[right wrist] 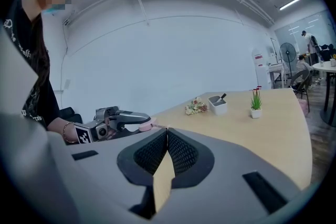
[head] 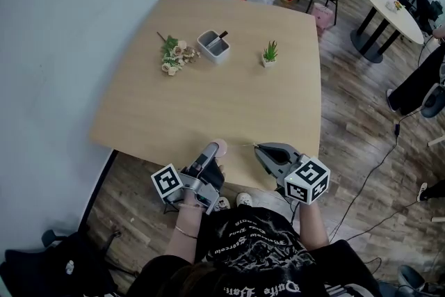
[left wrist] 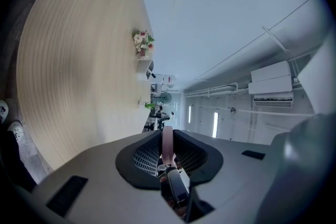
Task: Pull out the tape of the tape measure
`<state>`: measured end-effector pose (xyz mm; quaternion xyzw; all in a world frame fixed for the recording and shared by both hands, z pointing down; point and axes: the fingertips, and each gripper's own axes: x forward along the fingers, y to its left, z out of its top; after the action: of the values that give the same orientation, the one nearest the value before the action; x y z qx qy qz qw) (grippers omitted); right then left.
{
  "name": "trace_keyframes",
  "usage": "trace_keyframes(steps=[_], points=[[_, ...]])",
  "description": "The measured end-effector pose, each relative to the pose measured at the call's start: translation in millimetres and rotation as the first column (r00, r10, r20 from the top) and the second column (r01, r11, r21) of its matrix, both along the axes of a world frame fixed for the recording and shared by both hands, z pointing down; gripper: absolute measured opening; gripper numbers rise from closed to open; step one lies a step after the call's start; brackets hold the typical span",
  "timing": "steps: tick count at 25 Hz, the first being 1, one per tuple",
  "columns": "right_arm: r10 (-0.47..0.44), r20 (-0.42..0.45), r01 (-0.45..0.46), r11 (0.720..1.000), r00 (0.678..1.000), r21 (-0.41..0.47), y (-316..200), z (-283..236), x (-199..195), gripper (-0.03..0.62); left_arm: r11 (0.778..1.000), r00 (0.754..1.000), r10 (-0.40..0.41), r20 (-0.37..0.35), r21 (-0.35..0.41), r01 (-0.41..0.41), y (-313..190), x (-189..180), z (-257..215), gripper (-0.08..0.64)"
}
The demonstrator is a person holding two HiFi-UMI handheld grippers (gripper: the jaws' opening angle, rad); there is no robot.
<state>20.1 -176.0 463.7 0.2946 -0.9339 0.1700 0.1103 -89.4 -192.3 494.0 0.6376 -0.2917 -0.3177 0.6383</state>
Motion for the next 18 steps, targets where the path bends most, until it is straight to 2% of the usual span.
trace_keyframes(steps=[8,13,18], points=[[-0.013,-0.015,0.013,1.0,1.0,0.001,1.5,0.3,1.1,0.017,0.998,0.998,-0.064,0.005,-0.006,0.064,-3.2,-7.7,3.1,0.071],[-0.006,-0.013,0.006,1.0,1.0,-0.005,-0.2,-0.6,4.5,0.017,0.996,0.995,-0.088,0.045,0.021,0.088,-5.2,-6.4,-3.5,0.067],[0.075,0.022,-0.074,0.997,0.997,-0.022,-8.9,-2.6,26.4,0.015,0.983,0.982,-0.182,0.056,0.021,0.181,-12.0,-22.0,-6.5,0.067]])
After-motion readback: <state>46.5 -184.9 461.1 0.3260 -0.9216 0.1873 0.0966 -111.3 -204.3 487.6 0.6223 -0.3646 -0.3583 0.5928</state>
